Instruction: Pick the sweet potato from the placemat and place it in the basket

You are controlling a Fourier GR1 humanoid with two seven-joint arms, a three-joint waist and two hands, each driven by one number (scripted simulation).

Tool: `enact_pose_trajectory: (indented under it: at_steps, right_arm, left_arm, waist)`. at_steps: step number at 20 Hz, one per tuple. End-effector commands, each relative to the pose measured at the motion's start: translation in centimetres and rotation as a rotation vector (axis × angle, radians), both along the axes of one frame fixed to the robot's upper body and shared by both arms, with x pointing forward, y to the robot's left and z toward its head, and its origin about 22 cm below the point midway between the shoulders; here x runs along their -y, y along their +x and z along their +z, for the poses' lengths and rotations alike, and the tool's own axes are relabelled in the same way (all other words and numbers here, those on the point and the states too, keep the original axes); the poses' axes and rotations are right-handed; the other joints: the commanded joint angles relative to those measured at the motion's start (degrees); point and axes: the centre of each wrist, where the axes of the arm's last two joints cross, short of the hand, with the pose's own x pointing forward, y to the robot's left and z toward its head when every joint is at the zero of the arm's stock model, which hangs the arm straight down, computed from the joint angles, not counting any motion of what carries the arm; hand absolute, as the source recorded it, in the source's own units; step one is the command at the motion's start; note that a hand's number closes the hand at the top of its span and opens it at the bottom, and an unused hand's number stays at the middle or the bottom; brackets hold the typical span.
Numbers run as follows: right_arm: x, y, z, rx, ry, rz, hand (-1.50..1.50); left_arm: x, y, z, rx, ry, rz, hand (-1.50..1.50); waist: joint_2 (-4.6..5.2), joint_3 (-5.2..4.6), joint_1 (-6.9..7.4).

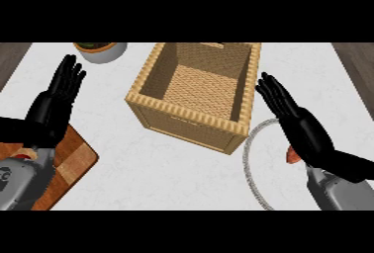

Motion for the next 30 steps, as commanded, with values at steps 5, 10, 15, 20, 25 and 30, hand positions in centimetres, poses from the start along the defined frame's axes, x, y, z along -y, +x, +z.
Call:
enact_pose_trajectory:
  at_steps: [5,10,15,20,25,30]
  right_arm:
    - [14.6,1.2,2.7,0.15,0.229,-0.448,1.5]
    - [13.6,0.2,-2.3,0.256,-0.378,-0.315,-1.5]
    - [4.6,2.7,-2.5,0.277,-0.246,-0.546,-1.5]
    - [3.7,3.8,4.0,0.073,-0.341,-0.564,-1.5]
    - [7.4,4.4,8.8,-0.111,-0.723,-0.666,-1.5]
    - [11.4,4.5,14.5,-0.254,-1.022,-0.893,-1.5]
  left_arm:
    - [-4.6,-0.7,-2.2,-0.225,0.047,0.179,0.0]
    - [-3.7,-1.0,-3.8,-0.374,0.029,0.109,0.0]
    - [-3.6,-1.5,-5.0,-0.398,0.038,0.11,0.0]
    - [-4.3,-1.1,-3.9,-0.4,0.046,0.136,0.0]
    - [-4.7,-1.8,-5.5,-0.41,0.014,0.143,0.0]
    - [-4.9,-0.8,-4.2,-0.394,0.029,0.16,0.0]
  waist:
    - [0.18,1.12,-1.66]
    - [0.2,0.84,1.03]
    - [-0.68,0.65,0.42]
    - [-0.92,0.58,-0.33]
    - [-1.33,0.22,-1.0]
    - [-1.15,0.33,-1.28]
